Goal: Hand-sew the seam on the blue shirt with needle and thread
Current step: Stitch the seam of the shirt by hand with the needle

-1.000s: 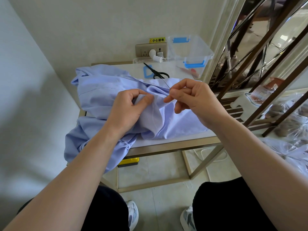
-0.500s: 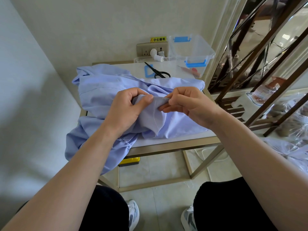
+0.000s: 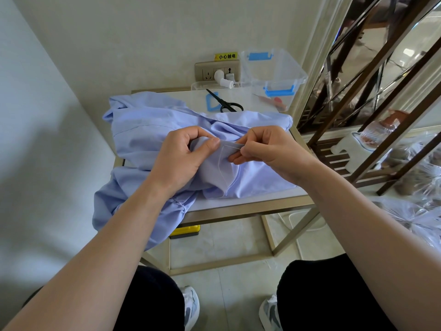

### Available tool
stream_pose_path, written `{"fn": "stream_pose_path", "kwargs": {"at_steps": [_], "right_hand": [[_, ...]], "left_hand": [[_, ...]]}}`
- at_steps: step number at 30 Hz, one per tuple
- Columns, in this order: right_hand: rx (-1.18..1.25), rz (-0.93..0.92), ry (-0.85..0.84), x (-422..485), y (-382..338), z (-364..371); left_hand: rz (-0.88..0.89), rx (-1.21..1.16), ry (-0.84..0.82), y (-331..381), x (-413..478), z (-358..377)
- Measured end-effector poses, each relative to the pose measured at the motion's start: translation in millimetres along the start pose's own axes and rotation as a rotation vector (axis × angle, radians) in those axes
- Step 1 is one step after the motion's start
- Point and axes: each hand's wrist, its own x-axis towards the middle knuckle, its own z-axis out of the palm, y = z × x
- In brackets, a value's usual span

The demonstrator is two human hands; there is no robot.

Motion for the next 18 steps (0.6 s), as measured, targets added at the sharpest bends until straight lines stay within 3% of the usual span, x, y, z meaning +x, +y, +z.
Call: {"fn": "stream_pose_path", "kwargs": {"at_steps": [18], "right_hand": [[-0.097,-0.018,0.021,-4.1,-1.2,1.3]], "left_hand": [[0.005,0.019,0.003,-1.9,-0.7,1.0]]}}
